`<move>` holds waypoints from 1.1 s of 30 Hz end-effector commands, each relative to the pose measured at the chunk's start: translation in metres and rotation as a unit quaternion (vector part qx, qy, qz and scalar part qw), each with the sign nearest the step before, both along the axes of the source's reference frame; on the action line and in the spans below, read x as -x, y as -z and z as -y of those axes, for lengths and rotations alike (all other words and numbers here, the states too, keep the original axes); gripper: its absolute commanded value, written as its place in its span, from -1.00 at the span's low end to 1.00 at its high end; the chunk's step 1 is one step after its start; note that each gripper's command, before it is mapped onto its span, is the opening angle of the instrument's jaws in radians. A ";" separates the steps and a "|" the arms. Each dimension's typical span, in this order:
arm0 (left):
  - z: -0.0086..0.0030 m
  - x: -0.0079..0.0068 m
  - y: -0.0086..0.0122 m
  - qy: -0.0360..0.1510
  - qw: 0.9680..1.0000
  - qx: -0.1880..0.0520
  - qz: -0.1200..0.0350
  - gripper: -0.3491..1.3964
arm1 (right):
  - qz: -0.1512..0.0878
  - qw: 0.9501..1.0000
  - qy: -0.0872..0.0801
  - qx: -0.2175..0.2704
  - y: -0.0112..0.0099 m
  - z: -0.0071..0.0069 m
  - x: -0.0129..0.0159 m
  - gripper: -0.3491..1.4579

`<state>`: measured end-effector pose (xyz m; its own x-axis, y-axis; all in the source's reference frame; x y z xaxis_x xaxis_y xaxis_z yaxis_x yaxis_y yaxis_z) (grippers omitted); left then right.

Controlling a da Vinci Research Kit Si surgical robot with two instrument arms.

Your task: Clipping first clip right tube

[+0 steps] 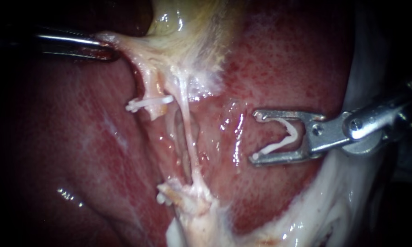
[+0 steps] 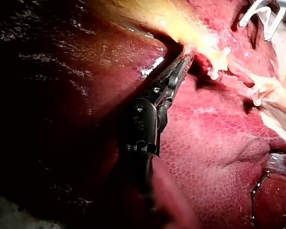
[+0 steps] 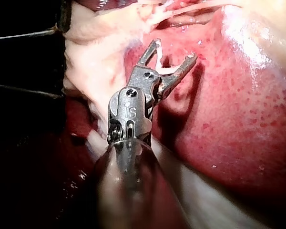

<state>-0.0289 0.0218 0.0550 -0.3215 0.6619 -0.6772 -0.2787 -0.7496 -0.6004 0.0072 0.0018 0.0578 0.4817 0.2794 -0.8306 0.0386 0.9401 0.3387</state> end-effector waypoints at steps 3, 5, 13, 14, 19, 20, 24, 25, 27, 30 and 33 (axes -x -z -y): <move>0.0001 0.0002 -0.0004 0.001 1.000 0.002 0.000 -1.00 | -0.007 1.000 -0.002 -0.012 0.0002 0.0003 -0.0008 -0.07; 0.0001 0.0002 -0.0004 0.001 1.000 0.002 0.000 -1.00 | -0.010 1.000 -0.002 -0.018 0.0002 0.0006 -0.0014 -0.07; 0.0001 0.0003 -0.0004 0.001 1.000 0.002 0.000 -1.00 | -0.012 0.998 0.001 -0.057 -0.0020 0.0030 -0.0049 -0.07; 0.0001 0.0003 -0.0004 0.001 1.000 0.002 0.000 -1.00 | -0.014 0.998 0.001 -0.060 -0.0024 0.0032 -0.0053 -0.07; 0.0001 0.0004 -0.0004 0.001 1.000 0.002 0.000 -1.00 | -0.018 0.996 -0.003 -0.086 -0.0043 0.0041 -0.0075 -0.07; 0.0001 0.0004 -0.0005 0.001 1.000 0.002 0.000 -1.00 | -0.020 0.996 -0.005 -0.091 -0.0046 0.0041 -0.0078 -0.07; 0.0001 0.0004 -0.0005 0.001 1.000 0.002 0.000 -1.00 | -0.024 0.994 -0.010 -0.108 -0.0059 0.0040 -0.0090 -0.08; 0.0001 0.0004 -0.0005 0.001 1.000 0.002 0.000 -1.00 | -0.025 0.993 -0.010 -0.112 -0.0063 0.0039 -0.0093 -0.08; 0.0001 0.0004 -0.0005 0.001 1.000 0.002 0.000 -1.00 | -0.031 0.992 -0.013 -0.121 -0.0066 0.0037 -0.0096 -0.08; 0.0001 0.0004 -0.0005 0.001 1.000 0.002 0.000 -1.00 | -0.049 0.988 -0.018 -0.142 -0.0069 0.0035 -0.0101 -0.08; 0.0001 0.0005 -0.0005 0.001 1.000 0.002 0.000 -1.00 | -0.061 0.984 -0.017 -0.165 -0.0070 0.0033 -0.0108 -0.08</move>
